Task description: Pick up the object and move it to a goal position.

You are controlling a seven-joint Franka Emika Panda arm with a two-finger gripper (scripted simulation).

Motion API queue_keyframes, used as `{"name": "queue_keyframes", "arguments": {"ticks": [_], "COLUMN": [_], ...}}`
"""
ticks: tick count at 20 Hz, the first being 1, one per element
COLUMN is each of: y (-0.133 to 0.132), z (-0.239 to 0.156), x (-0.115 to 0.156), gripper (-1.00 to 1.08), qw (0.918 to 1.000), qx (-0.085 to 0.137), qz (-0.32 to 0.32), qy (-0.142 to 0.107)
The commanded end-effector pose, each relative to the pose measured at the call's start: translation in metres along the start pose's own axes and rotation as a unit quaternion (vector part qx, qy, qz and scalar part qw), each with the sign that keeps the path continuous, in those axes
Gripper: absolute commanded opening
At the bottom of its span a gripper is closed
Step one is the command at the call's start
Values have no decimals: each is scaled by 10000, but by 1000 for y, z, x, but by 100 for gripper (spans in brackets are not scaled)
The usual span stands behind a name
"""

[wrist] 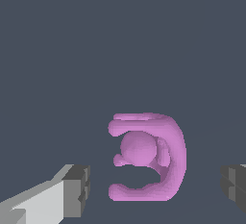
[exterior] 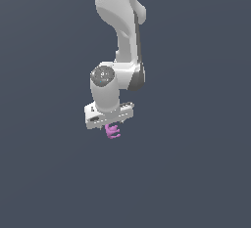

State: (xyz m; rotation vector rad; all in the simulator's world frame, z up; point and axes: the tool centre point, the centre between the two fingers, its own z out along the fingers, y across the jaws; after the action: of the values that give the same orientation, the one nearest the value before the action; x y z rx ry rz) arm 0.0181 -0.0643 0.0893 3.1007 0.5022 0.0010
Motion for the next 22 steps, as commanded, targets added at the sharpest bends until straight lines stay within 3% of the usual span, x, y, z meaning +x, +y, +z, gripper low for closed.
{"name": "queue_keyframes", "arguments": {"ticks": [1, 14, 15, 22], "y": [0, 0, 0, 0], "z": [5, 49, 49, 49], "x": [0, 0, 0, 0], "gripper": [100, 100, -100, -100], "qw": [10000, 10000, 10000, 10000], "qx": [2, 3, 3, 3], "qz": [-4, -22, -22, -22], "qy": [-3, -3, -3, -3]}}
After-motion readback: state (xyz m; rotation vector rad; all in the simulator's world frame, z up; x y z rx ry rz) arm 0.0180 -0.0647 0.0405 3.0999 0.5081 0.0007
